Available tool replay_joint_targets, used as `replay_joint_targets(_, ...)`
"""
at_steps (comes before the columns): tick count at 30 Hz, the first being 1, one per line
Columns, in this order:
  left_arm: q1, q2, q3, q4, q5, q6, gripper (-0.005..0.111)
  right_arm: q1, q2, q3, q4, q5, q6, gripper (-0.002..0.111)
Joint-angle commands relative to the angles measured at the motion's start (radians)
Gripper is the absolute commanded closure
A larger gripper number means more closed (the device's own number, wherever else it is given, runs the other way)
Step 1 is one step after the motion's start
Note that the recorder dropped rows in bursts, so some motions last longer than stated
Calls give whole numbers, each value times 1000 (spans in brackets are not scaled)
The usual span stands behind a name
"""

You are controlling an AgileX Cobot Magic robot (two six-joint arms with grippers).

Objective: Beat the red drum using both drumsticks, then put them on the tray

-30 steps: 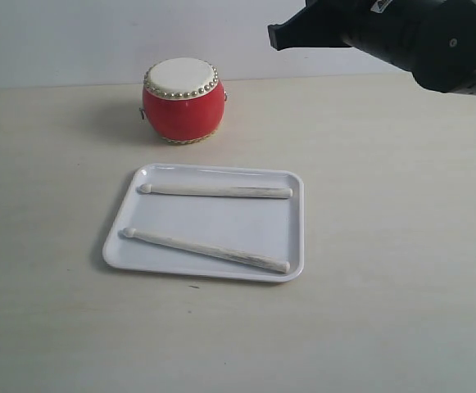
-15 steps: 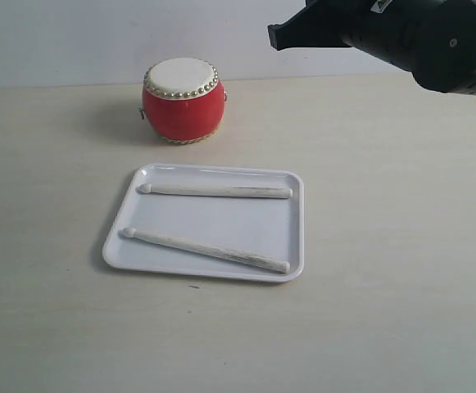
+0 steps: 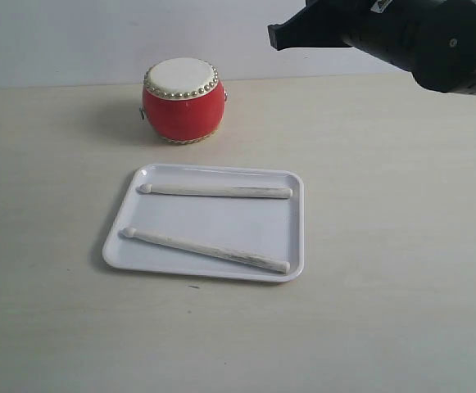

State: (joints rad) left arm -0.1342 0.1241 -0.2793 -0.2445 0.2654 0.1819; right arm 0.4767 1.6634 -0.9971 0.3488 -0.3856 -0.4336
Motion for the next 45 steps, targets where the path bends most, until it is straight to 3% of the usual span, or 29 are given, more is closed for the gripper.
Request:
replay_joint_targets(1,-5,0,59,419,-16,-364,107,-5,0,4,0,-13,-2,108)
replay_joint_targets(4,-5,-30,116,476,-18,-445,107,-5,0,4,0,-13,-2,108)
replay_joint_targets(14,1,-124,213,476,-11,-450,107,-5,0,4,0,-13,-2,108)
replay_joint_targets(26,155,-124,279,468,95,-452,107,-5,0,4,0,-13,-2,108)
replay_joint_targets(45,155,-124,279,468,95,-449,107,-5,0,4,0,-13,-2,108)
